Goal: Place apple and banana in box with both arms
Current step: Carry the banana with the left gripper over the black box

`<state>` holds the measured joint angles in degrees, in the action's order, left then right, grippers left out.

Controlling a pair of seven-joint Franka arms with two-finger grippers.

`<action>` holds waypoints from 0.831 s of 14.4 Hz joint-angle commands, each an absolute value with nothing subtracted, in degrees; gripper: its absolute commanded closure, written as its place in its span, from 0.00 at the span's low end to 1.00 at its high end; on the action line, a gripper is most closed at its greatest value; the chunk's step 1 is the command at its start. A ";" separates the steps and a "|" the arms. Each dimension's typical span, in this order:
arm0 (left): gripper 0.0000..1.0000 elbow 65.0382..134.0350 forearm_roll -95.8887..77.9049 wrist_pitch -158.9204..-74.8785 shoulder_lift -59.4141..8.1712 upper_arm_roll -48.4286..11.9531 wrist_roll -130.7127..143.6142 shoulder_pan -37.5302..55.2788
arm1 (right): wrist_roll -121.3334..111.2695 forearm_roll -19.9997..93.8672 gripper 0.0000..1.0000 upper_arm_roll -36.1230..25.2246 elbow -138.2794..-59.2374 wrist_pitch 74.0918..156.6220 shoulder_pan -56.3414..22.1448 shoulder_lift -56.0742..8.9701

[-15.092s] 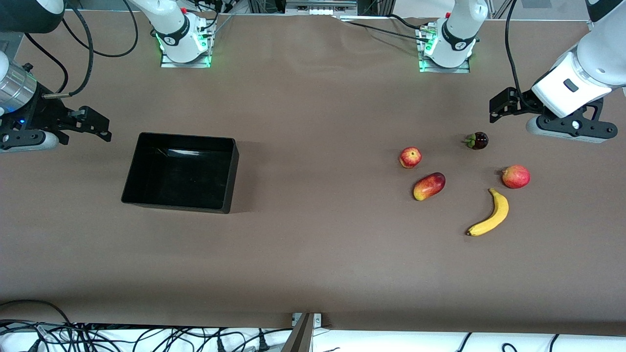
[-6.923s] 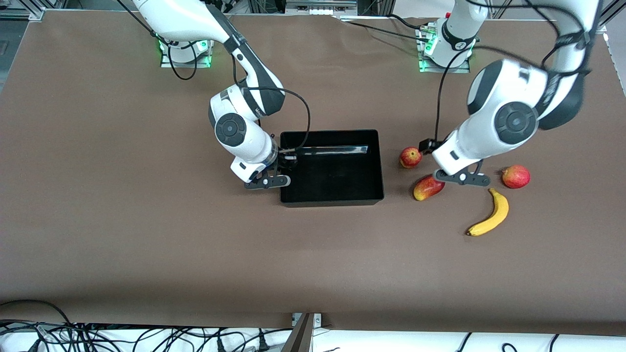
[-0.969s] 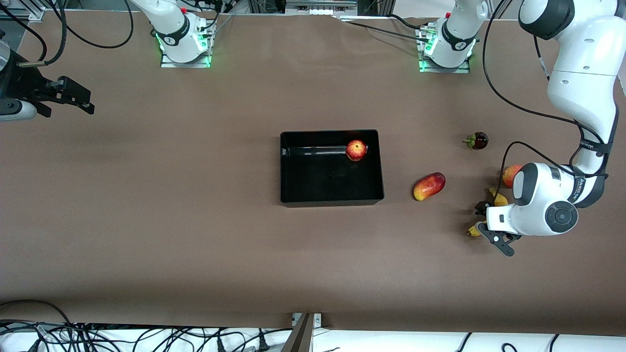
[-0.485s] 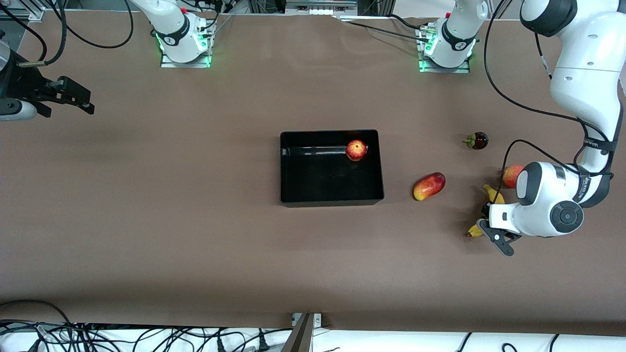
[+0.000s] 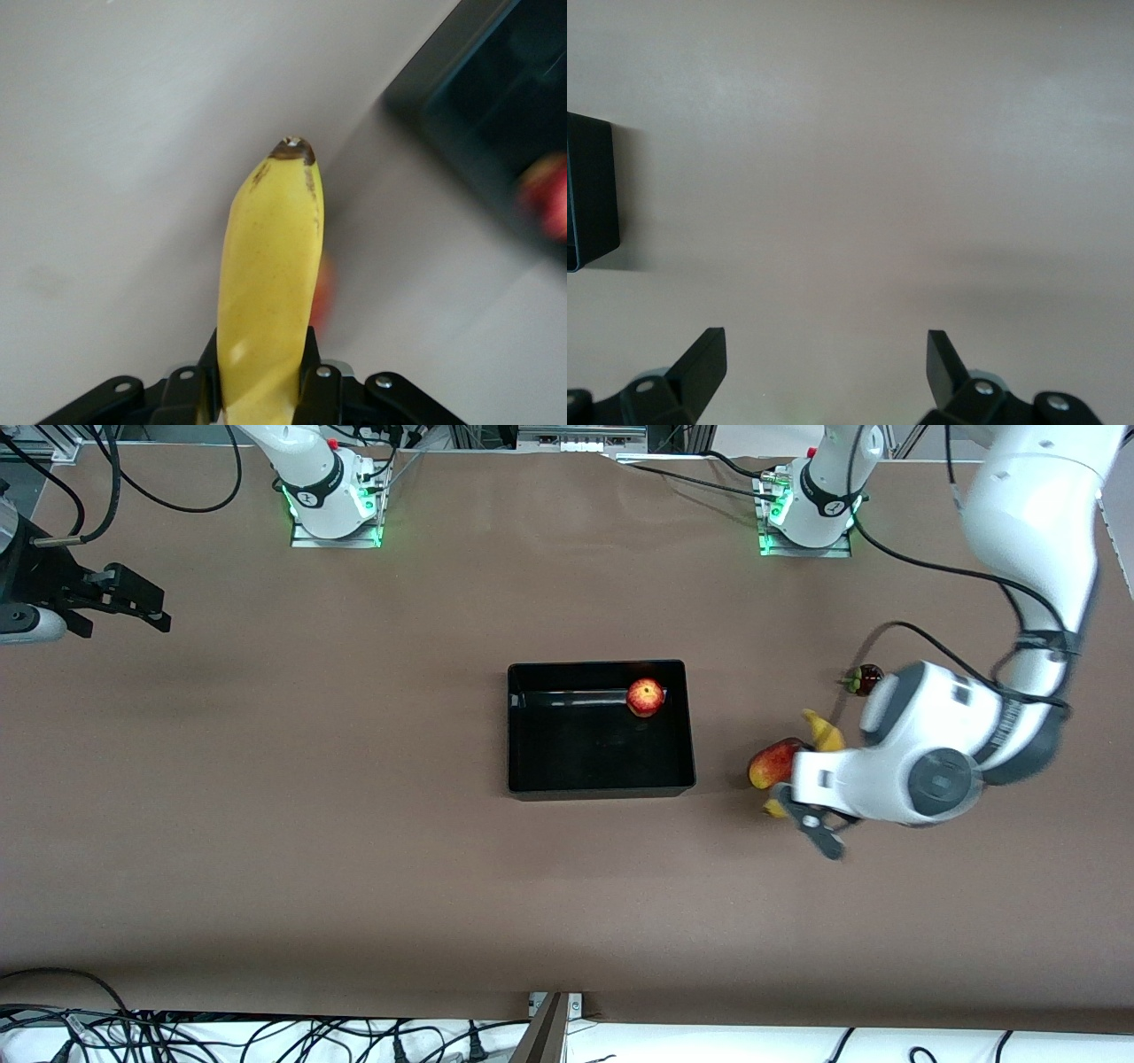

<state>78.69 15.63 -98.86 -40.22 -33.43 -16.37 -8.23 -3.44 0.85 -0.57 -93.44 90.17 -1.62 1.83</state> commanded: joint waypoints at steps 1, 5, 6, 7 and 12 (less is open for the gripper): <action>1.00 77.34 10.74 -97.82 -41.65 -33.13 1.69 -1.26 | -4.04 0.62 0.00 -0.18 -92.37 90.00 -1.14 1.49; 1.00 78.04 10.28 -108.69 -44.73 -32.96 24.47 8.59 | -4.04 0.61 0.00 -0.18 -92.37 90.00 -1.14 1.49; 1.00 78.48 10.63 -110.55 -45.26 -32.70 29.74 10.70 | -4.04 0.62 0.00 -0.18 -92.37 90.00 -1.14 1.49; 1.00 78.57 10.90 -111.26 -46.13 -32.61 33.10 11.85 | -4.04 0.62 0.00 -0.18 -92.37 90.00 -1.14 1.49; 1.00 78.75 12.65 -120.05 -50.18 -28.93 35.95 17.47 | -4.04 0.62 0.00 -0.18 -92.37 90.26 -1.14 1.49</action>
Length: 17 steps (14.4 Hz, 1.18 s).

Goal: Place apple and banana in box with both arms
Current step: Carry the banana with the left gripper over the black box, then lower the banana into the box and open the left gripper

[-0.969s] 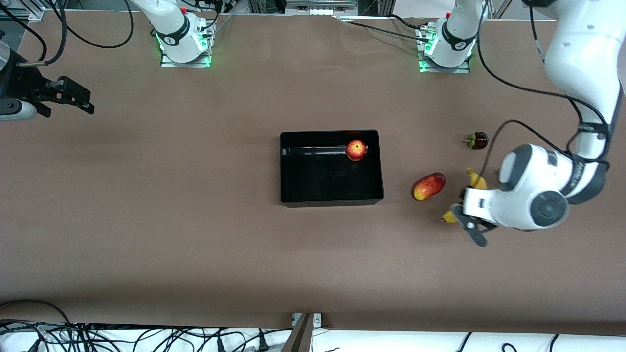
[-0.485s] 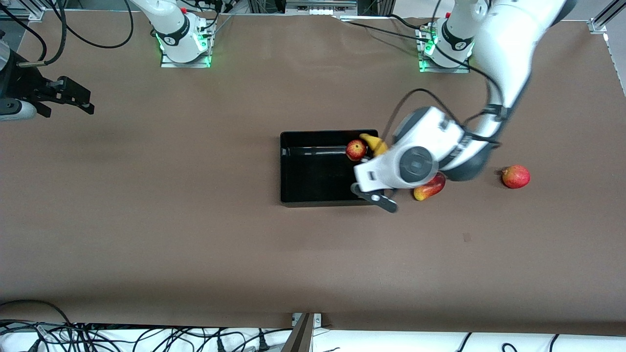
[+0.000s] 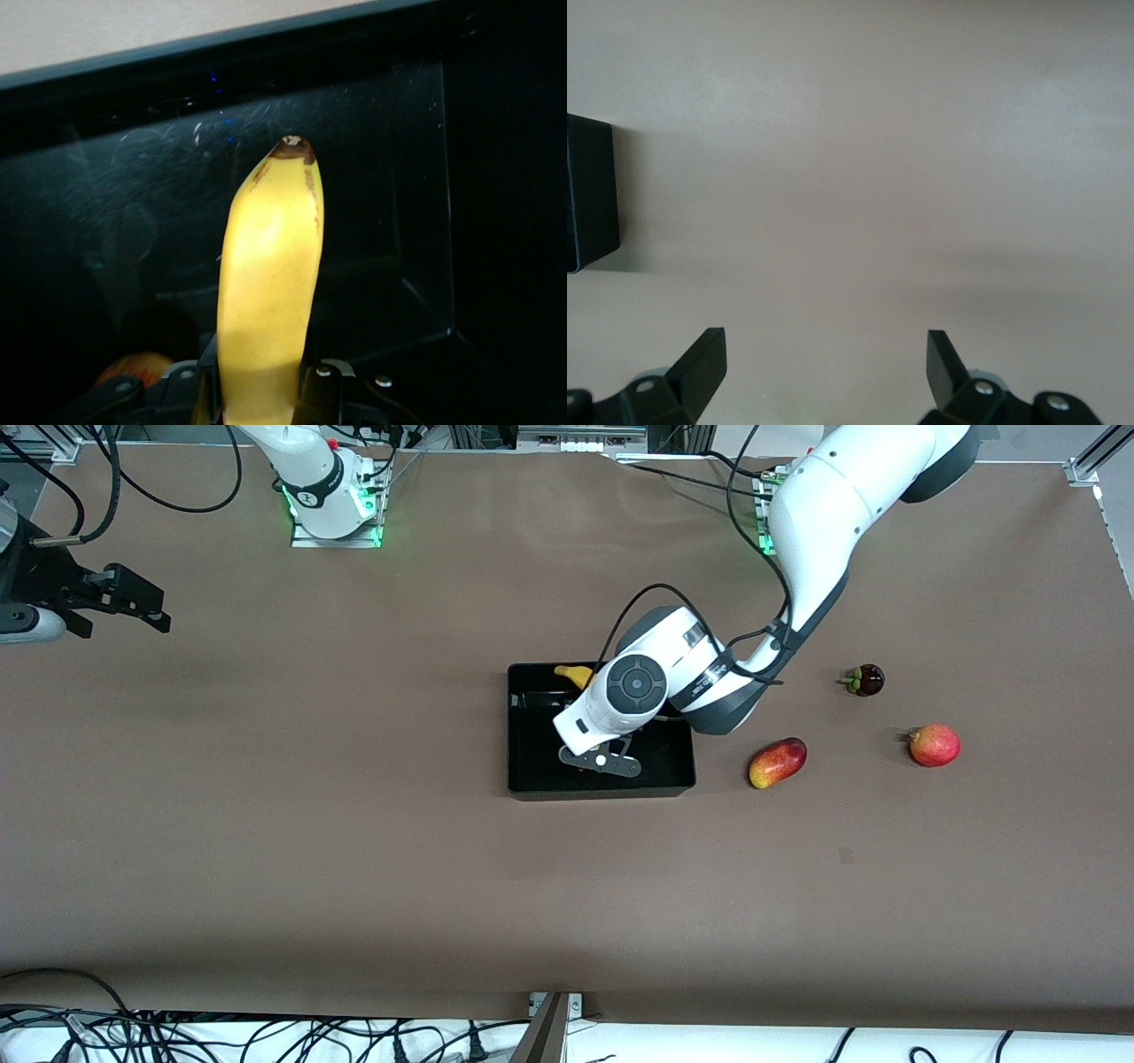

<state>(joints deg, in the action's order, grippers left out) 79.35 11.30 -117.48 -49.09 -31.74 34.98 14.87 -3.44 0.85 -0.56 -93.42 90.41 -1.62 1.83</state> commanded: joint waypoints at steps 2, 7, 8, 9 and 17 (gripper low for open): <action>1.00 78.75 12.92 -121.37 -51.15 -27.43 35.86 19.33 | -4.04 0.70 0.00 -0.18 -92.37 90.26 -1.14 1.49; 0.00 78.84 12.83 -121.20 -50.54 -26.98 36.30 19.42 | -4.04 0.79 0.00 -0.18 -92.37 90.26 -1.14 1.49; 0.00 78.75 12.75 -121.11 -50.02 -27.07 36.30 19.08 | -4.13 0.70 0.00 -0.18 -92.37 90.26 -1.14 1.49; 0.00 78.75 12.66 -120.68 -48.79 -27.16 36.30 18.72 | -4.13 0.70 0.00 -0.18 -92.37 90.18 -1.14 1.49; 0.00 77.87 11.95 -93.03 -25.43 -27.86 34.03 6.89 | -4.13 0.79 0.00 -0.18 -92.37 90.09 -1.14 1.49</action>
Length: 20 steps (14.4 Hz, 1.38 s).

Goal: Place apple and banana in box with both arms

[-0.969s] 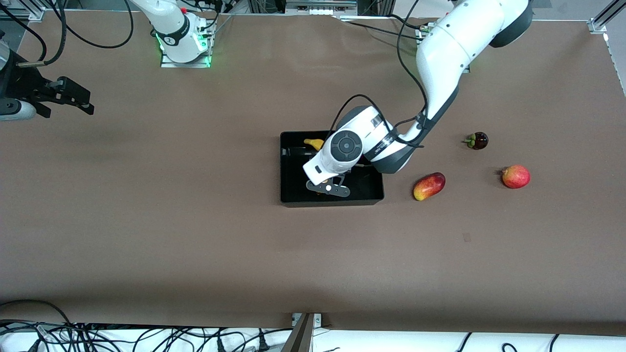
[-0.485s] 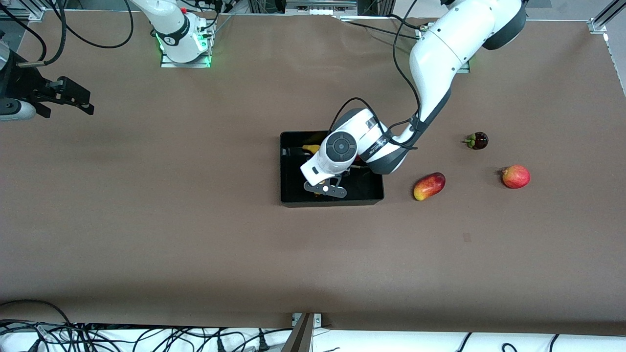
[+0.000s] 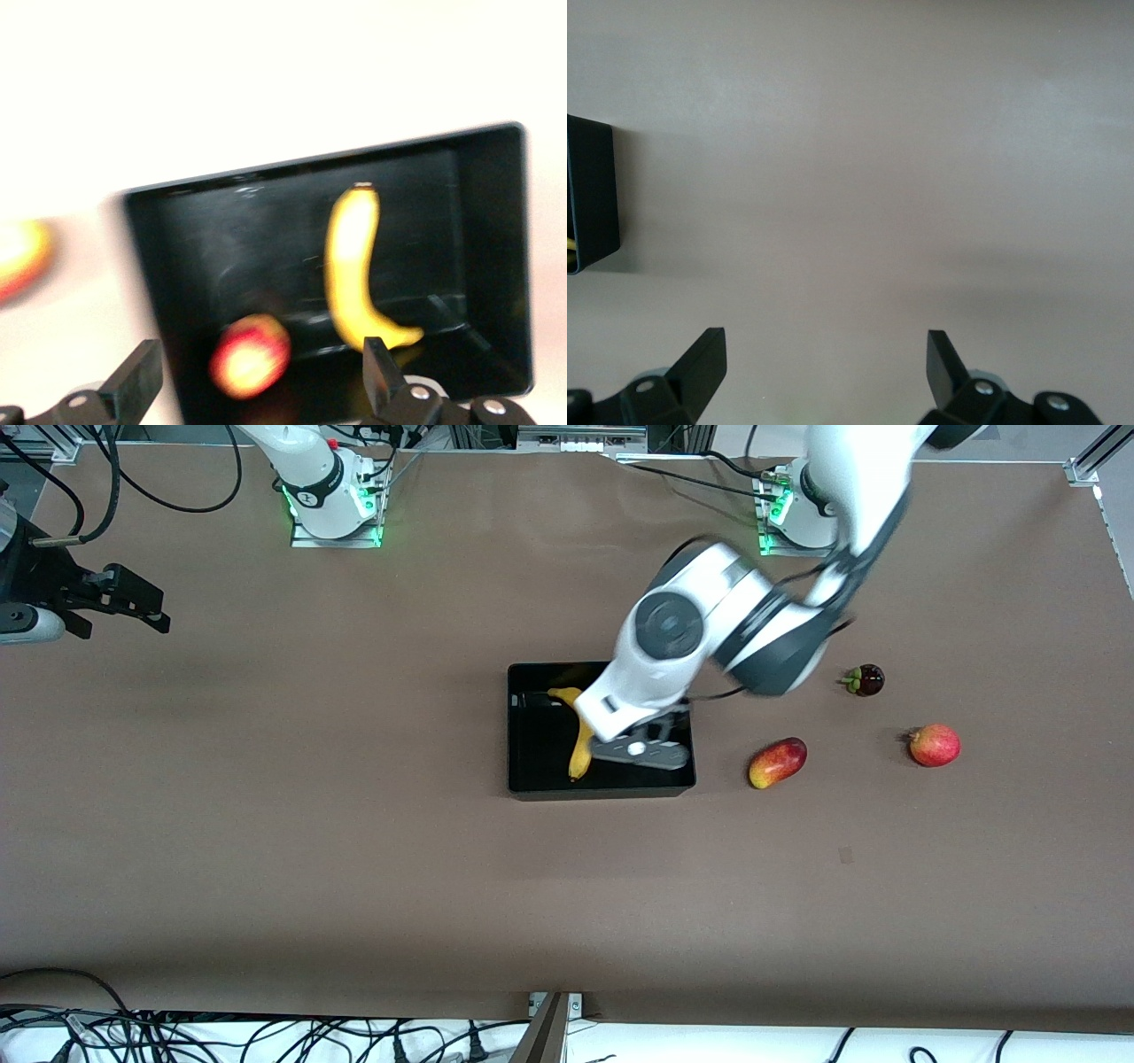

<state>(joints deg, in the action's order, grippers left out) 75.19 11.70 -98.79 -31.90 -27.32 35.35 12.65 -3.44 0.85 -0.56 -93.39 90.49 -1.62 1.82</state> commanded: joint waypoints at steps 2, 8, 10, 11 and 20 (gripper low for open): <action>0.00 77.61 12.04 -87.57 -21.29 -27.77 26.68 0.65 | -4.04 0.79 0.00 -0.18 -92.37 90.09 -1.14 1.49; 0.00 84.93 3.21 -83.81 -8.31 -11.42 7.12 -0.65 | -4.13 0.79 0.00 -0.18 -92.37 90.00 -1.14 1.49; 0.00 93.13 -1.05 -91.12 -1.35 -5.72 7.12 0.61 | -4.13 0.79 0.00 -0.18 -92.37 90.09 -1.14 1.49; 0.00 94.64 -0.97 -92.10 0.42 -4.58 7.12 0.96 | -4.13 0.79 0.00 -0.18 -92.37 90.00 -1.14 1.49; 0.00 95.71 0.97 -92.20 0.97 0.62 3.69 4.13 | -4.13 0.79 0.00 -0.26 -92.37 90.09 -1.14 1.49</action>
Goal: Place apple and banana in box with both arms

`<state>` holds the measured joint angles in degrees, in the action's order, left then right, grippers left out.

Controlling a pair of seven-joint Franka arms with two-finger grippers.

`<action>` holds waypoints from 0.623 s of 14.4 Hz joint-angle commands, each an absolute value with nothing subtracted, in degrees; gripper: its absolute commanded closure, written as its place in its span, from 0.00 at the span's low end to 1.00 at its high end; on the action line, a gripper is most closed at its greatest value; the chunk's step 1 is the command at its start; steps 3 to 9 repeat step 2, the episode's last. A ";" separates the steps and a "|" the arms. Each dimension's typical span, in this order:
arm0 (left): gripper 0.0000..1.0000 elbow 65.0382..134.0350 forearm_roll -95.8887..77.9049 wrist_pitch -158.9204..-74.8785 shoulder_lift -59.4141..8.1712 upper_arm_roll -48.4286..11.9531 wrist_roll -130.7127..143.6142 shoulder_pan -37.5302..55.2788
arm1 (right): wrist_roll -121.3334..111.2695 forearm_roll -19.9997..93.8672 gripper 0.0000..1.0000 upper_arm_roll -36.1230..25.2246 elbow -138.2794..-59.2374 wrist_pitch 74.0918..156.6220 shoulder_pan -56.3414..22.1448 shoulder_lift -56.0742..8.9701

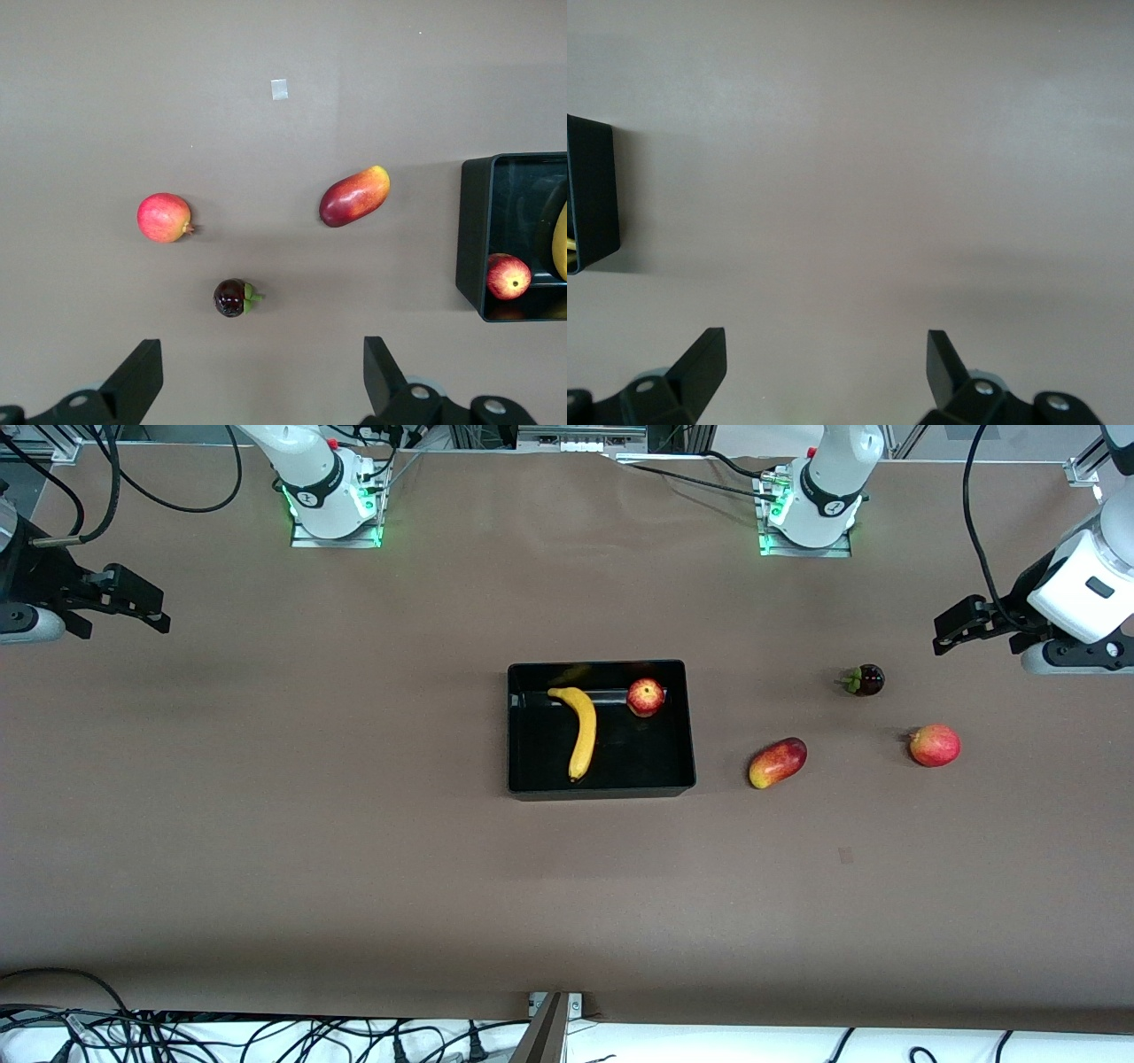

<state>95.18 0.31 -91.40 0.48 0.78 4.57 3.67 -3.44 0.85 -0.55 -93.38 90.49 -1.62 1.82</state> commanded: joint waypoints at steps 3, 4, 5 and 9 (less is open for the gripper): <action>0.00 95.71 0.88 -92.20 0.97 0.53 3.69 3.87 | -4.04 0.88 0.00 -0.18 -92.46 89.83 -1.14 1.49; 0.00 95.71 0.88 -92.20 0.97 0.53 3.69 3.87 | -4.04 0.88 0.00 -0.18 -92.46 89.83 -1.14 1.49; 0.00 95.71 0.88 -92.20 0.97 0.53 3.69 3.87 | -4.04 0.88 0.00 -0.18 -92.46 89.83 -1.14 1.49; 0.00 95.71 0.88 -92.20 0.97 0.53 3.69 3.87 | -4.04 0.88 0.00 -0.18 -92.46 89.83 -1.14 1.49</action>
